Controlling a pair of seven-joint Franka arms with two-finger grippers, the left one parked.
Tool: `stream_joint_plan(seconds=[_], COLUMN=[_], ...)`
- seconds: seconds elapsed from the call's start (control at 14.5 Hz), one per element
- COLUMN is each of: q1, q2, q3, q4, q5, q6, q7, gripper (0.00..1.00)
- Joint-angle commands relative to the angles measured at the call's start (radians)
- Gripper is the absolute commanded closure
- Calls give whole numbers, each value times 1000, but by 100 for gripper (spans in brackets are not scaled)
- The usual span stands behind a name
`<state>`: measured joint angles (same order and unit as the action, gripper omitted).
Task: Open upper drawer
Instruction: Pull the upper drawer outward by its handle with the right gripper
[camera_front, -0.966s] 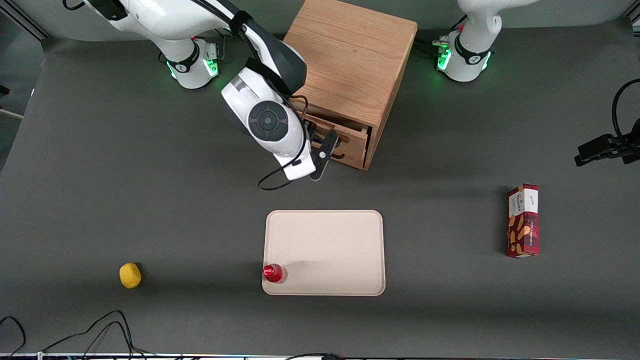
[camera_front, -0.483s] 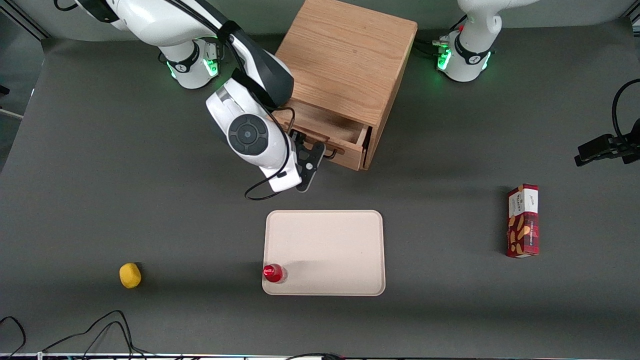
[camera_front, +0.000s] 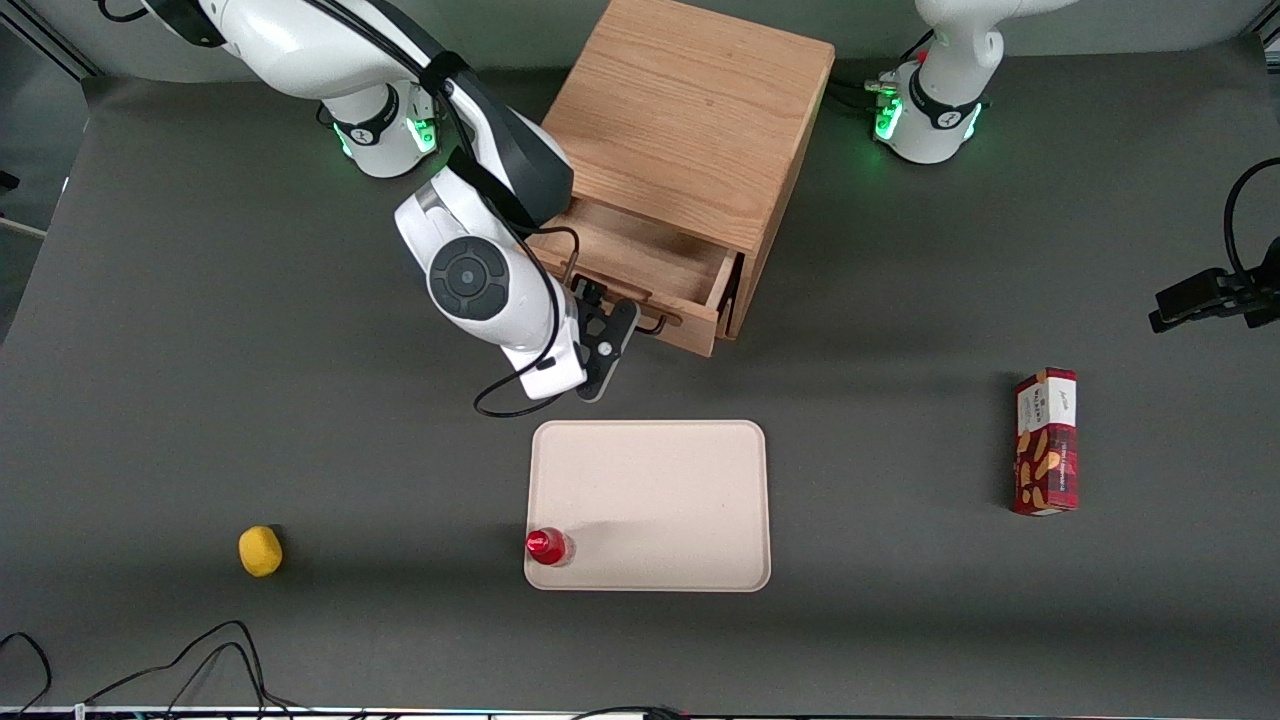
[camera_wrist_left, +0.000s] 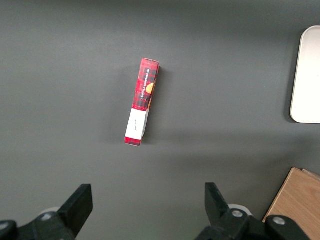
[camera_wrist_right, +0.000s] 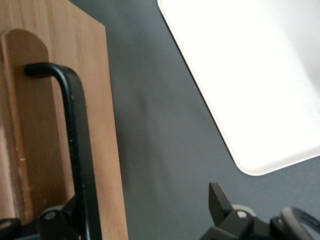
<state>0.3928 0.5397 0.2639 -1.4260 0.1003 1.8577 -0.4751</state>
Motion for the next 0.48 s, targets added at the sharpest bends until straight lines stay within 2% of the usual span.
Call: stream_joint_plan(seconds=[0.0,0.41], q1=[-25,-52], q2=[9,23], q3=[1,0], q4=[18,41], q5=[-7,-7], q6=[12,15], q7=[-39,-63], gripper=[0,0])
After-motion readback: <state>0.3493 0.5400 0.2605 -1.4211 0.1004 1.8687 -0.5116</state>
